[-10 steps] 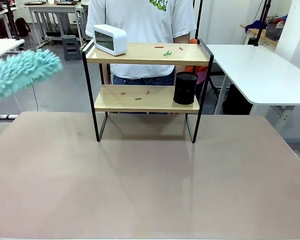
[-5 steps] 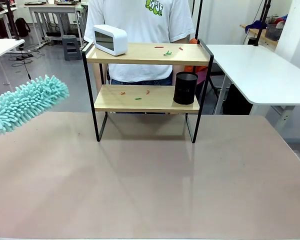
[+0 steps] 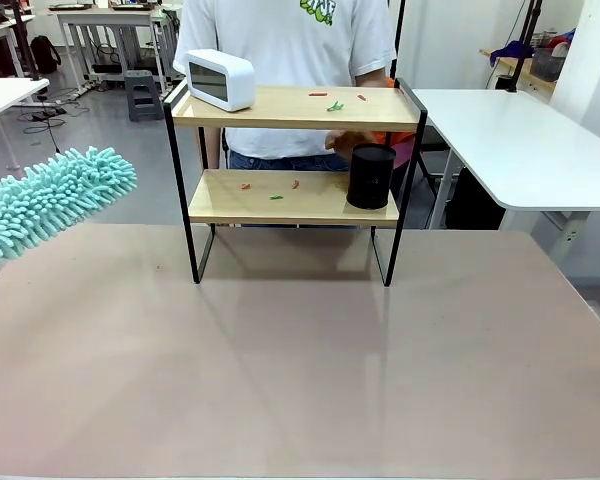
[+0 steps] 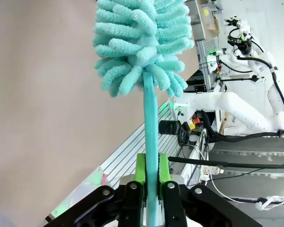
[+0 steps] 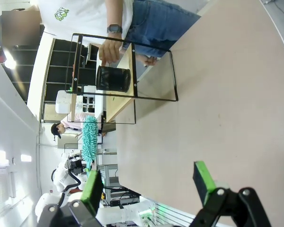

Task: Clean the shelf.
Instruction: Clean the specific tier of the Shelf with the Duster once objects are removed.

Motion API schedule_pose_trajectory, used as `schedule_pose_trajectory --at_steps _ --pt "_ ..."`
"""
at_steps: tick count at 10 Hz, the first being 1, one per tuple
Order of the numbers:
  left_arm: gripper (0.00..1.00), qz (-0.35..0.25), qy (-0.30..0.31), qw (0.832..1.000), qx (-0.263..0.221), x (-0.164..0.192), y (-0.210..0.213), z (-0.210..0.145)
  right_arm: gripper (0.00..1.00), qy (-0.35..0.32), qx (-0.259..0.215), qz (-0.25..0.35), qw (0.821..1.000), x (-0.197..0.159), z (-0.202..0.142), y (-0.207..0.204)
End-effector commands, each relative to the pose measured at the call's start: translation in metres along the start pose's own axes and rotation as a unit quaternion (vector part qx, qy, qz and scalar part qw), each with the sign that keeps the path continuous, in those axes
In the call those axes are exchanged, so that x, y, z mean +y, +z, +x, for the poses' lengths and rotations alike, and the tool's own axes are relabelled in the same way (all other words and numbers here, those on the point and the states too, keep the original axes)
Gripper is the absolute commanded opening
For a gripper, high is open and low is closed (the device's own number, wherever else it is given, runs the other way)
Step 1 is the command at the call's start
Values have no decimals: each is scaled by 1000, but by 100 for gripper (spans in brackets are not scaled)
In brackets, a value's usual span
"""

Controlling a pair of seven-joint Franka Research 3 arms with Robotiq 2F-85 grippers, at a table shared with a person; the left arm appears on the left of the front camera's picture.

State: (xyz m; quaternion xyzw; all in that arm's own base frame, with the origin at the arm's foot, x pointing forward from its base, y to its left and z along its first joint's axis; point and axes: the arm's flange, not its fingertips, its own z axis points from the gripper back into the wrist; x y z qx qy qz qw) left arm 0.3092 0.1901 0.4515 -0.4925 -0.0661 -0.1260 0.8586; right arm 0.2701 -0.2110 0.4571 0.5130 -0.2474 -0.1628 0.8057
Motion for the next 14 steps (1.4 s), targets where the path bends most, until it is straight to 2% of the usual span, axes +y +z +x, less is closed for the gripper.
schedule_pose_trajectory --at_steps 1,13,14 --pt "0 -4 5 1000 0 -4 4 -1 100 13 -7 9 1000 0 1 -1" --pt "0 -4 5 1000 0 -4 4 -1 100 13 -7 9 1000 0 1 -1" --pt "12 1 0 1000 0 0 1 0 100 13 -7 9 1000 0 1 -1"
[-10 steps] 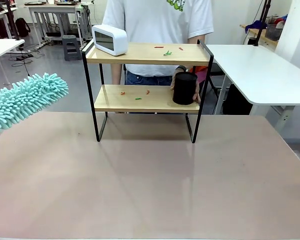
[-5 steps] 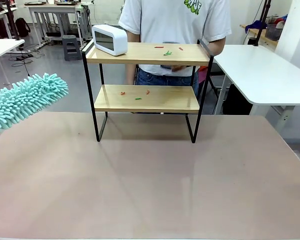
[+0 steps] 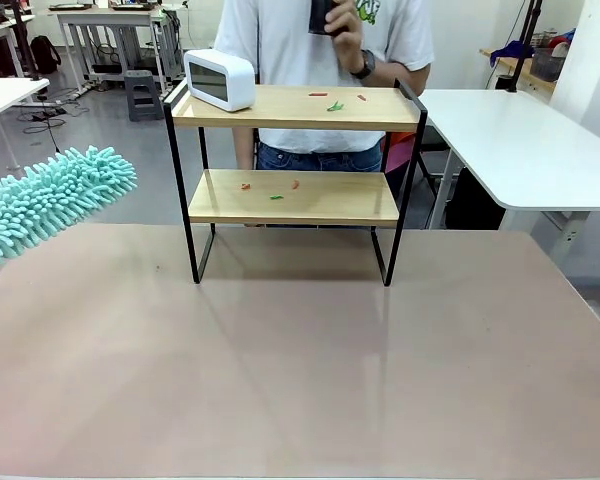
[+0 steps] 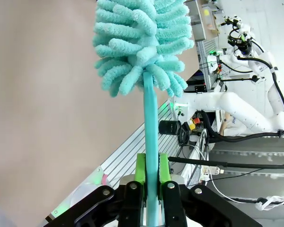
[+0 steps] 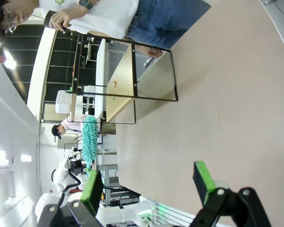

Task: Clean the shelf.
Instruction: Clean the specific tier of the Shelf with the Duster once objects are removed.

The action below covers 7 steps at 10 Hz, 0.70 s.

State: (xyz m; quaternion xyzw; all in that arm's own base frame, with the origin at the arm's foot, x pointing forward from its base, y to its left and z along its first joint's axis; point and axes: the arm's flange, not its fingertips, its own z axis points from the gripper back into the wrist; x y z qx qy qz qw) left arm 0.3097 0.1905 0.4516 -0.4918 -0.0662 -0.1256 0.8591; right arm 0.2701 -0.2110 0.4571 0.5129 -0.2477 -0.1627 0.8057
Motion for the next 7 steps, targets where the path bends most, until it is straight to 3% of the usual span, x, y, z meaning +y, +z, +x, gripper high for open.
schedule_pose_trajectory --at_steps 1,3,5,6,7 --pt "12 26 -6 999 33 -25 1 -7 100 13 -6 9 1000 0 1 -1" --pt "12 73 -30 986 150 -67 -1 -22 100 13 -6 9 1000 0 1 -1" --pt "12 110 -67 967 218 -100 -33 -29 100 13 -6 9 1000 0 1 -1" --pt "12 106 -92 959 247 -117 -58 -25 100 13 -6 9 1000 0 1 -1" --pt "12 117 -100 962 225 -130 -84 -15 100 13 -6 9 1000 0 1 -1"
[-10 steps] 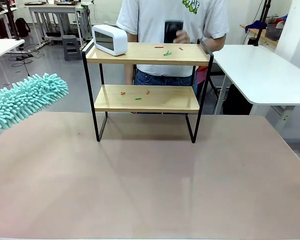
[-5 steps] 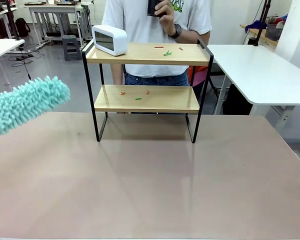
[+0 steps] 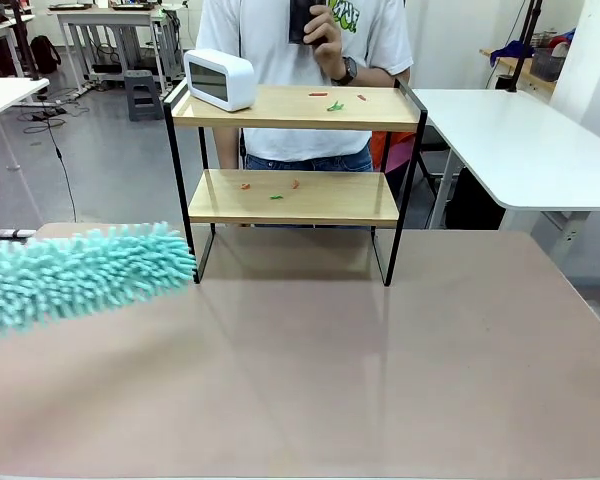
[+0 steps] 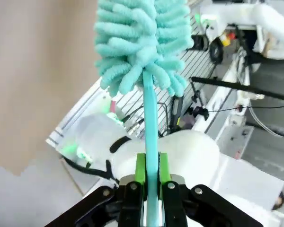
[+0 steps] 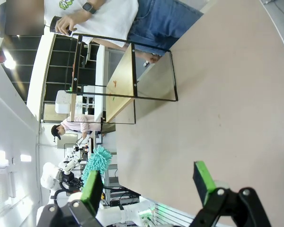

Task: Clean the shelf.
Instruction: Clean the specific tier of the Shelf with the Duster once objects are removed.

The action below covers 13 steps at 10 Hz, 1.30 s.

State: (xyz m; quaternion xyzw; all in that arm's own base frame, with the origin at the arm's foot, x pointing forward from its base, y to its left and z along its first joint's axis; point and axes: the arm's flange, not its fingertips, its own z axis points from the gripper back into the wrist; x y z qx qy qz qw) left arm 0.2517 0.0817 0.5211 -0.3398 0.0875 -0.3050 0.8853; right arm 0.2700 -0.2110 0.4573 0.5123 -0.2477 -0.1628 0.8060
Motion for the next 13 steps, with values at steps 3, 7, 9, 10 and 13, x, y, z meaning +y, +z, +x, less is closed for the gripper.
schedule_pose_trajectory --at_steps 3,7,9,10,13 --pt "12 35 -8 988 -153 -58 -65 91 100 13 -6 9 1000 0 1 -1" --pt "12 13 4 990 -143 -59 -57 96 100 13 -6 9 1000 0 1 -1" --pt "12 13 4 990 -143 -59 -57 96 100 13 -6 9 1000 0 1 -1" --pt "12 13 21 988 -150 -59 -65 104 100 13 -6 9 1000 0 1 -1" --pt "12 62 78 972 -212 -70 -86 152 100 13 -6 9 1000 0 1 -1"
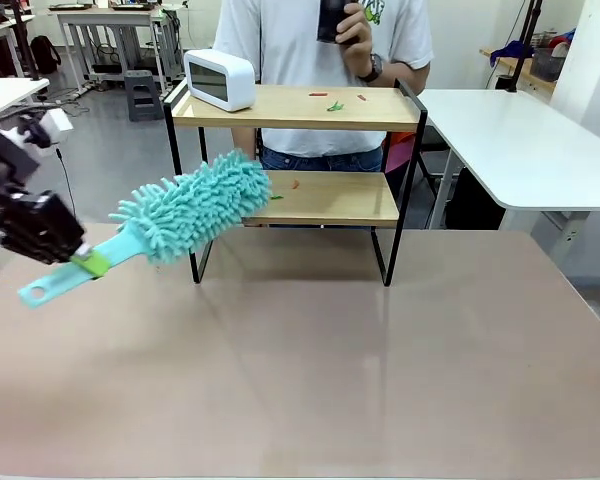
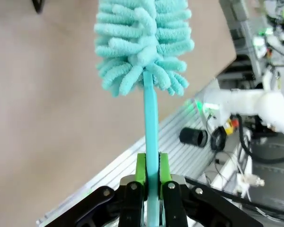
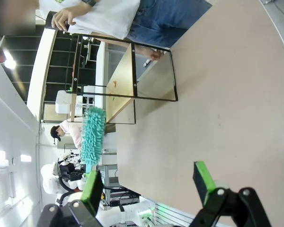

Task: Clean the shelf.
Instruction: Clean the specific tier of the Shelf with the Duster once objects are removed.

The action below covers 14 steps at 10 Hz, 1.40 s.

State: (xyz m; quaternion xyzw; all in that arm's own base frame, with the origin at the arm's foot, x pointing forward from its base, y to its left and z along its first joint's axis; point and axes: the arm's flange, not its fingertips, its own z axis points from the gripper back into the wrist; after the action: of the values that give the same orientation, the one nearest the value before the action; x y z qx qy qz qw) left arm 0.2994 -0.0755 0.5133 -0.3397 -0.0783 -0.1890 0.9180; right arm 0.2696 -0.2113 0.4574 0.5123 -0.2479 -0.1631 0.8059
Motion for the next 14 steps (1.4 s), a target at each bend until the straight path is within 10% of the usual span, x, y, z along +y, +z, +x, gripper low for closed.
schedule_pose_trajectory --at_steps 1,10,14 --pt "12 36 38 997 -60 -14 -22 20 100 13 -6 9 1000 0 2 -2" --pt "12 99 135 980 -109 -20 -63 108 100 13 -6 9 1000 0 2 -2" --pt "12 86 127 988 -34 -17 -79 127 100 13 -6 9 1000 0 2 -2"
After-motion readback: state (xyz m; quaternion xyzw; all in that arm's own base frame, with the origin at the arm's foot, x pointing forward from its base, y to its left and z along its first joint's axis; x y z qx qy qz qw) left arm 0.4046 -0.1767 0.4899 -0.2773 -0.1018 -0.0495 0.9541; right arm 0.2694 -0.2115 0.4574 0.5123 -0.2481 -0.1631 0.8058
